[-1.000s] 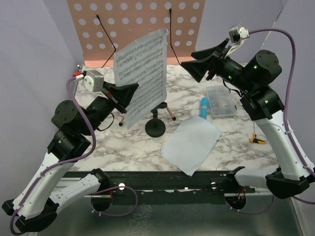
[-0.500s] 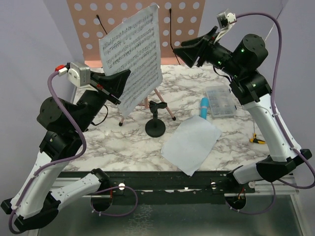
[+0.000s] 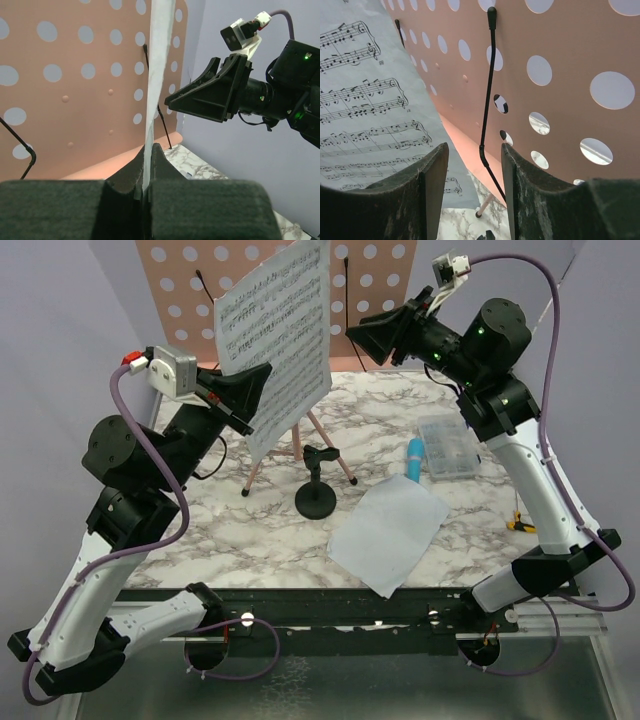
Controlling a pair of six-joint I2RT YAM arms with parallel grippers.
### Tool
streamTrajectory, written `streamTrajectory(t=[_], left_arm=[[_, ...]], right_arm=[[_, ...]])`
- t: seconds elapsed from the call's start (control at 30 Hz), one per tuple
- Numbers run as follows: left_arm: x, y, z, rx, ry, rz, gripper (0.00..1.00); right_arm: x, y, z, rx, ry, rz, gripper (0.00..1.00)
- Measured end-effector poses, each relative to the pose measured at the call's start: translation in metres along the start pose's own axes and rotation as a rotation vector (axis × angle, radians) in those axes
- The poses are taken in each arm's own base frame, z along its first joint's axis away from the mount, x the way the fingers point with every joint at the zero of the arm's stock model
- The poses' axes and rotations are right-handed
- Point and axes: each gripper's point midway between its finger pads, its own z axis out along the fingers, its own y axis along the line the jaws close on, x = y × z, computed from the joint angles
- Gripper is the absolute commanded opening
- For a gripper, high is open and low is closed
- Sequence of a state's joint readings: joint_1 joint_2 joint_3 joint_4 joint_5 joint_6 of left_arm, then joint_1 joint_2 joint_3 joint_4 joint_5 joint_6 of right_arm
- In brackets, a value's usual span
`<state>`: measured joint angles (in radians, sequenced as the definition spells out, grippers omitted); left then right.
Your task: Set up the instrument practice props
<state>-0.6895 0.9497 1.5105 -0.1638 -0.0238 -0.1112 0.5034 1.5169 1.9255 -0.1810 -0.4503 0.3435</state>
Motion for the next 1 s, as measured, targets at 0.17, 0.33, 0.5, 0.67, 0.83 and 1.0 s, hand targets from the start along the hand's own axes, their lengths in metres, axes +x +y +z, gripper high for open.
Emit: streamTrajectory(t=[0.17,0.33,0.5,0.67,0.83,1.0], left_arm=[[-0.008,-0.001,0.002,0.002,-0.016,0.009,0.00],[-0.013,0.000,0.002,-0.002,-0.029,0.016,0.00],[-0.012,0.001,0.005,-0.009,-0.026,0.020,0.00],[-0.013,0.002,0.009,-0.009,-0.030,0.024,0.00],[-0.017,0.001,0.010,-0.007,-0.049,0.026,0.00],[-0.019,0.002,0.013,-0.012,-0.060,0.030,0.00]], right_arm=[[-0.001,-0.003,0.001,0.014,-0.006,0.009,0.49],[0.002,-0.006,0.007,0.014,-0.005,0.032,0.46],[0.011,-0.013,0.016,0.020,0.011,0.062,0.42],[0.016,-0.015,0.020,0.021,0.018,0.084,0.38],[0.012,-0.013,0.023,0.007,0.009,0.093,0.31],[0.011,-0.011,0.023,-0.003,0.003,0.103,0.21]])
